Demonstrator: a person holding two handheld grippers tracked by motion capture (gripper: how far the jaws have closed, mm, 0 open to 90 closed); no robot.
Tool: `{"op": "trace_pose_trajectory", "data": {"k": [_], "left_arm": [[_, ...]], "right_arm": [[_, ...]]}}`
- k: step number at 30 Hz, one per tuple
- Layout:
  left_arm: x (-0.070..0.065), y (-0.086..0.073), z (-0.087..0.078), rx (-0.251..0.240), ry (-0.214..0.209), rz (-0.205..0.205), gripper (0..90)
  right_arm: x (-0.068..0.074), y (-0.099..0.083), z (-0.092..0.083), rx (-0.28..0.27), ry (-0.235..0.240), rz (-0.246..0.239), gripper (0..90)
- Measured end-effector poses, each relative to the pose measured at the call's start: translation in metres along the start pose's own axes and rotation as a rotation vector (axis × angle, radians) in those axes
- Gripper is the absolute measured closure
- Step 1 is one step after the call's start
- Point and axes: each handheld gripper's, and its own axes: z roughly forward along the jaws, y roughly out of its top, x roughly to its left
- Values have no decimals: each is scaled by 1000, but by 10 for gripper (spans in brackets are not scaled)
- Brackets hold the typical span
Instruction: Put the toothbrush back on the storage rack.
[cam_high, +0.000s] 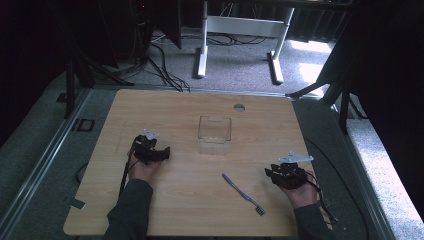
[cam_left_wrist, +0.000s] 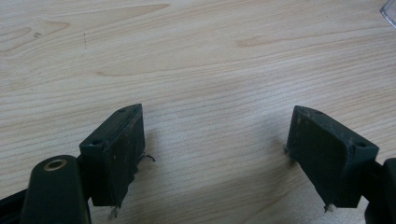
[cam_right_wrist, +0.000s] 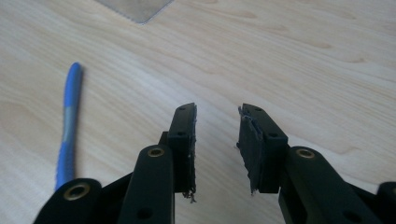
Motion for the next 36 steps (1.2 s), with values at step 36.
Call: {"op": "trace_pose_trajectory", "data": {"k": [36], "left_arm": [[-1,-2,-1,-6,4,-2,198]], "right_arm": [[48,-10,0,88,88,-80,641]]}}
